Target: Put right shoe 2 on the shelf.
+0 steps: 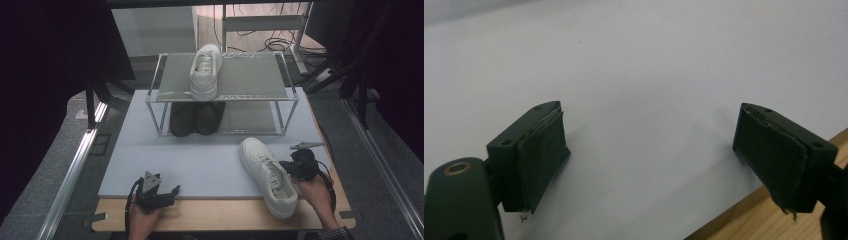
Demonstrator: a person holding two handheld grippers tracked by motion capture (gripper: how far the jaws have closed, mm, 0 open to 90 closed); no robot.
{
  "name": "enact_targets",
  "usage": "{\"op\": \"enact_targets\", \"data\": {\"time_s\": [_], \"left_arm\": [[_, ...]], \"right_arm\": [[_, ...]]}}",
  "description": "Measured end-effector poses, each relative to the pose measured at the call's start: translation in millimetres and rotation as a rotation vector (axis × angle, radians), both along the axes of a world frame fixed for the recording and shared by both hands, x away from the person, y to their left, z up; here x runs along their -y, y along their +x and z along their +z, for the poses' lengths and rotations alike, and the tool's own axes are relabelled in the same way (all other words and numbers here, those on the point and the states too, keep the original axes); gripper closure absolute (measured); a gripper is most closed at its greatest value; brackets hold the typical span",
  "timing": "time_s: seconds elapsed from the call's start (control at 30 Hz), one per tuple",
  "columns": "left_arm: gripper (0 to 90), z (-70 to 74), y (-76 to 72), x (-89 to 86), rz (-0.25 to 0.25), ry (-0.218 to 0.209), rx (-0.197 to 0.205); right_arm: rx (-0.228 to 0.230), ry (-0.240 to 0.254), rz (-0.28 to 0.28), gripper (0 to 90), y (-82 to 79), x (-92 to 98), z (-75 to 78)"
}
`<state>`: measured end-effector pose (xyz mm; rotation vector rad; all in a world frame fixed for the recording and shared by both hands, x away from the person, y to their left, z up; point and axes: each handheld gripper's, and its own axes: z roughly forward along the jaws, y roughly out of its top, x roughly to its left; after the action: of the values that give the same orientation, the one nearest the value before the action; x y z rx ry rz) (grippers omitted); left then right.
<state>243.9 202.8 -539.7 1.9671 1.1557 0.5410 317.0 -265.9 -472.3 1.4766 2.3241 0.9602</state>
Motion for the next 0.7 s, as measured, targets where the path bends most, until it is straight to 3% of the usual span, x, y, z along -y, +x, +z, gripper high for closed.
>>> {"op": "enact_targets", "data": {"time_s": [0.4, 0.7], "left_arm": [[13.4, 0.0, 0.0, 0.0, 0.000, 0.000, 0.000], [13.4, 0.0, 0.0, 0.0, 0.000, 0.000, 0.000]], "right_arm": [[-0.009, 0.004, 0.059, 89.8, 1.6, -26.4, -0.9], [-0.008, 0.023, 0.066, 85.4, -0.2, -19.5, 1.5]]}}
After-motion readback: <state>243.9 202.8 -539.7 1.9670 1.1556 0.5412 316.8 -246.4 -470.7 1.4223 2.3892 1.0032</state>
